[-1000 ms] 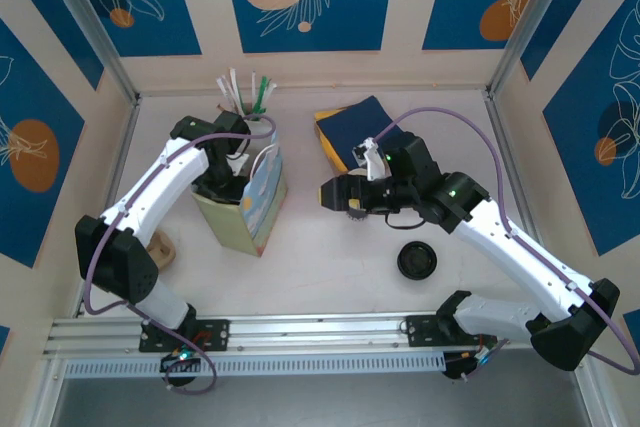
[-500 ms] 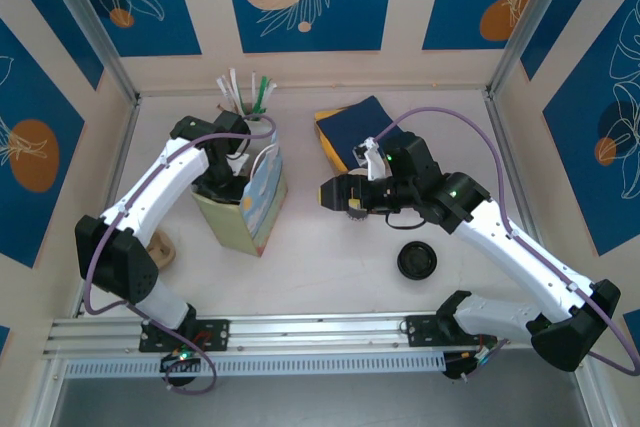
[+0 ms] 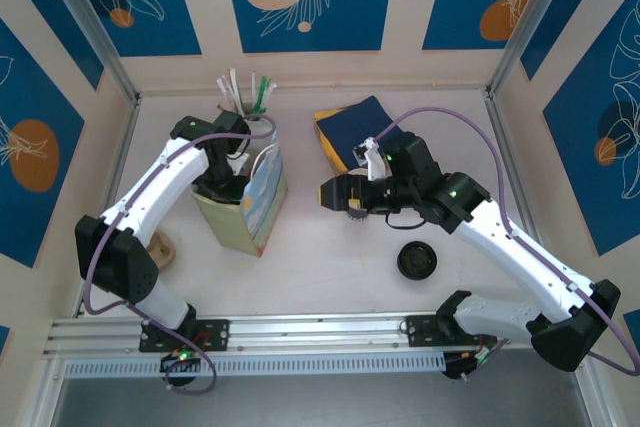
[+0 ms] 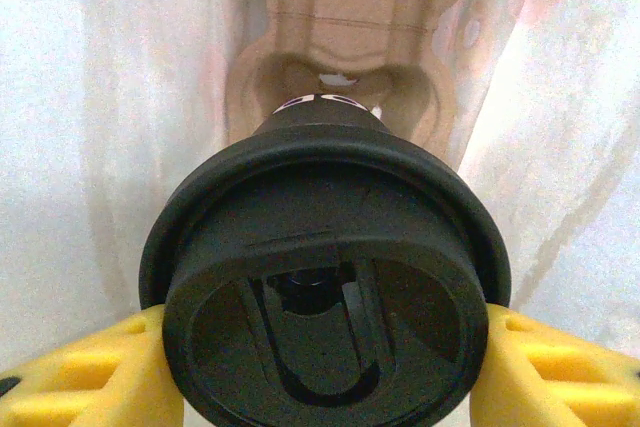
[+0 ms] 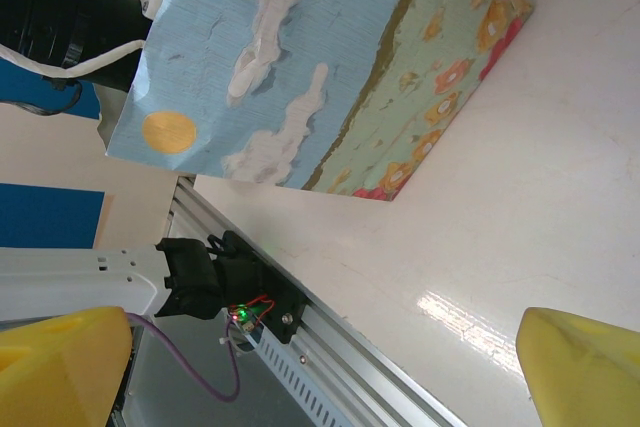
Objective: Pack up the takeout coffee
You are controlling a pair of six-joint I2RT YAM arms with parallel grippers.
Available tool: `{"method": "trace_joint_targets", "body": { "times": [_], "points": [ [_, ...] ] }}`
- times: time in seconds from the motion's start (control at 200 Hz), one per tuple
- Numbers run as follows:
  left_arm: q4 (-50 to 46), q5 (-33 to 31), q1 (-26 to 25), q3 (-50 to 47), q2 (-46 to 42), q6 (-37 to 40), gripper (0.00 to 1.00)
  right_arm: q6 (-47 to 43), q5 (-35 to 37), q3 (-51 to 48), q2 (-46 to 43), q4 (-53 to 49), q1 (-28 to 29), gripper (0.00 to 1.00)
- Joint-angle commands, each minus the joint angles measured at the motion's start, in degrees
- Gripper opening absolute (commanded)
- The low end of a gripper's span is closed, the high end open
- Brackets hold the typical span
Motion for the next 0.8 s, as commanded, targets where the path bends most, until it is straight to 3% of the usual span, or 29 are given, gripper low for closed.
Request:
{"method": "trace_joint_targets", "body": {
  "times": [0.0, 0.795],
  "points": [
    [-0.1, 0.6, -0.2, 1.1, 0.2, 0.1, 0.52, 0.4, -0.2, -0.8, -0.8, -0.7, -0.2, 0.99],
    [0.5, 2.1, -0.4, 1.5, -0.7, 1.4, 0.52, 0.7, -0.1, -1.1, -1.2, -0.7, 0.2, 0.99]
  ]
}}
